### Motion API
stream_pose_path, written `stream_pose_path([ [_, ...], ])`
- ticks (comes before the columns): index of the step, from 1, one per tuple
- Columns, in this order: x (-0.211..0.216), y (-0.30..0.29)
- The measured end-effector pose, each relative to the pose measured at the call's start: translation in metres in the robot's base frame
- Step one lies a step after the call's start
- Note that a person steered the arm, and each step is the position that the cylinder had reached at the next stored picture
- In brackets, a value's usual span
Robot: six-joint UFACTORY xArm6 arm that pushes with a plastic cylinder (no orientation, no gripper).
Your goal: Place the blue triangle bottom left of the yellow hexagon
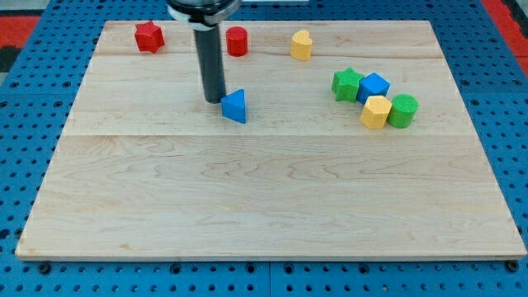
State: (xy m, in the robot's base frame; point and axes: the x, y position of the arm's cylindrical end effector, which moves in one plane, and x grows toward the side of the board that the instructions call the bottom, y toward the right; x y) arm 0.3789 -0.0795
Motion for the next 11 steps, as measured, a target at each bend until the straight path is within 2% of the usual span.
stream_pose_path([
  [2,0.01,0.138],
  [3,0.005,0.109],
  [4,-0.003,0.045],
  [5,0.026,0.079],
  [7,0.029,0.177],
  [8,0.008,0.167],
  [9,-0.039,0.064],
  [10,-0.099,0.011],
  [11,-0.128,-0.033],
])
